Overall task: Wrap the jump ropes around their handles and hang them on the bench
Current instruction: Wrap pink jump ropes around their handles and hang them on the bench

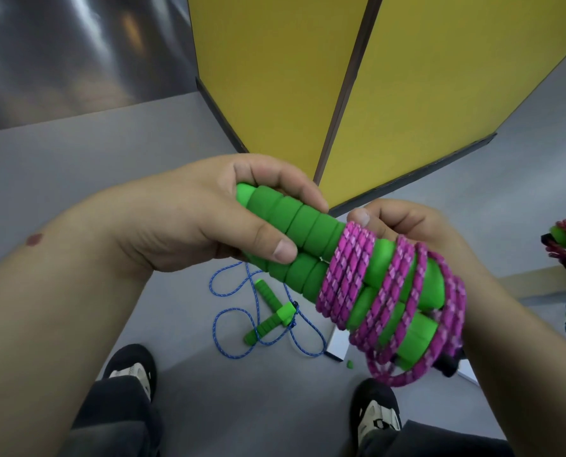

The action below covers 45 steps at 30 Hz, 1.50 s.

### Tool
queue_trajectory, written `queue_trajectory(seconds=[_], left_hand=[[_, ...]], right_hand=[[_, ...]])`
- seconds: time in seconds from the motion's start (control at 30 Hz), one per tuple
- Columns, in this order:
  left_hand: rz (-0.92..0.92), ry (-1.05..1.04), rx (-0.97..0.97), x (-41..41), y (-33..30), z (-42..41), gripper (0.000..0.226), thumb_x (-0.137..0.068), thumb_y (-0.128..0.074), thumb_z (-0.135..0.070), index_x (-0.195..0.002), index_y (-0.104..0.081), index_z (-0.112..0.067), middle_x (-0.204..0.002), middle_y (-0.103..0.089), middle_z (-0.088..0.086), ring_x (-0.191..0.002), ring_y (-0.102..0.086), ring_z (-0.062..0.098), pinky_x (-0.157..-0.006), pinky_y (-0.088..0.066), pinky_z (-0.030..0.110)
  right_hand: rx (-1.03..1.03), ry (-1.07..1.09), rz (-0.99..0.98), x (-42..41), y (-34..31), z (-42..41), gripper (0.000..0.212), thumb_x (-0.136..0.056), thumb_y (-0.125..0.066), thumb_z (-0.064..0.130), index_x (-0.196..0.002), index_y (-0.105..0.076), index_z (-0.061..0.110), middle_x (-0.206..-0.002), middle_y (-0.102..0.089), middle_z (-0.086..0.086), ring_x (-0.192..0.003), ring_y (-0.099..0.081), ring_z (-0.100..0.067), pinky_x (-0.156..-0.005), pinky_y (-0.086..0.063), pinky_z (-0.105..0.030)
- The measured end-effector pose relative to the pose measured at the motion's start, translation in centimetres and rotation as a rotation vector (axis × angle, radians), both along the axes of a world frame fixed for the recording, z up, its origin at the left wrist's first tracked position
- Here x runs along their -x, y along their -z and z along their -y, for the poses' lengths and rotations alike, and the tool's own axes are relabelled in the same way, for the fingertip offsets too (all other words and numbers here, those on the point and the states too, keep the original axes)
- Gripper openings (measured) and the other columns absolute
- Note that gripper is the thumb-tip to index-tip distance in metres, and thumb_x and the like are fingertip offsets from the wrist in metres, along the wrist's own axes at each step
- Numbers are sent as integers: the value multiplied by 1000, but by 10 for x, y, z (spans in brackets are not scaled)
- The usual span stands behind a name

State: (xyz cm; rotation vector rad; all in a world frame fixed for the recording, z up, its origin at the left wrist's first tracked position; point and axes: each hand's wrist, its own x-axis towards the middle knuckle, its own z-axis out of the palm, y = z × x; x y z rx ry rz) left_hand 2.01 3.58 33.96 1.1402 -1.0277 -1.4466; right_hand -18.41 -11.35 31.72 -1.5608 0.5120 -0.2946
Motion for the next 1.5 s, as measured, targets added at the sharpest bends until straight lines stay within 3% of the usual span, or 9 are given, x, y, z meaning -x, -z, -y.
queue_trajectory(seconds=[0.1, 0.17, 0.23, 0.37, 0.43, 0.63, 0.9, 1.27, 1.5], left_hand=[[-92, -85, 26, 2, 0, 1, 46, -58, -81, 4, -94, -81, -23, -98, -75, 9, -86, -75, 26, -74, -64, 39], [-132, -199, 19, 6, 0, 4, 48, -60, -79, 11, -91, -80, -24, -96, -76, 6, -84, -76, 24, -69, -64, 38], [-160, -308, 4, 11, -1, 8, 41, -64, -78, 7, -91, -78, -24, -94, -77, 3, -83, -77, 25, -67, -63, 37], [-126, -514, -7, 17, 3, 16, 39, -64, -78, -3, -98, -72, -20, -90, -77, 2, -79, -78, 25, -68, -64, 38], [-73, -594, -12, 19, 6, 18, 41, -65, -80, -4, -102, -72, -19, -91, -76, 4, -82, -78, 25, -72, -64, 39], [504, -676, 5, 17, 21, 22, 36, -78, -90, -14, -102, -72, -33, -95, -72, -3, -76, -69, 9, -66, -57, 28], [952, -452, -95, 18, 24, 20, 34, -81, -86, -21, -94, -58, -36, -85, -62, -12, -66, -57, -1, -50, -38, 13], [863, -171, -157, 19, 15, 17, 41, -73, -91, -11, -90, -70, -42, -78, -68, -29, -63, -62, -8, -48, -42, 11], [387, -21, -74, 13, 6, 10, 40, -66, -86, -3, -92, -76, -31, -83, -73, -5, -76, -70, 9, -67, -56, 24]], right_hand=[[-215, 81, -73, 13, 26, 19, 20, -86, -70, 10, -71, -79, 21, -66, -70, 3, -66, -66, -14, -59, -57, -25], [13, 179, -151, 26, 41, 17, 18, -89, -61, 17, -99, -76, 18, -78, -67, 6, -72, -62, -11, -62, -53, -27], [342, 161, -312, 23, 33, 6, 11, -86, -62, 29, -91, -70, 22, -67, -53, 8, -54, -47, -7, -52, -42, -25], [229, 33, -206, 0, 7, -17, 30, -100, -47, 50, -97, -69, 30, -61, -40, 7, -53, -35, -17, -52, -34, -34], [376, -10, -275, 0, 9, -20, 27, -100, -46, 51, -98, -68, 35, -63, -43, 8, -55, -40, -15, -54, -39, -37], [537, -89, -313, -1, 9, -24, 26, -101, -51, 41, -96, -67, 21, -78, -57, -13, -68, -53, -25, -65, -47, -42], [513, -51, -232, 3, 7, -20, 12, -94, -64, 19, -84, -72, 20, -61, -53, 4, -53, -44, -5, -50, -38, -21], [567, 249, -174, 6, 4, -12, 20, -88, -72, 8, -90, -78, 27, -61, -62, 24, -58, -56, 0, -52, -39, -7], [495, 304, -201, 2, 4, -9, 16, -93, -66, 38, -85, -77, 30, -74, -71, 1, -66, -59, -10, -58, -48, -24]])
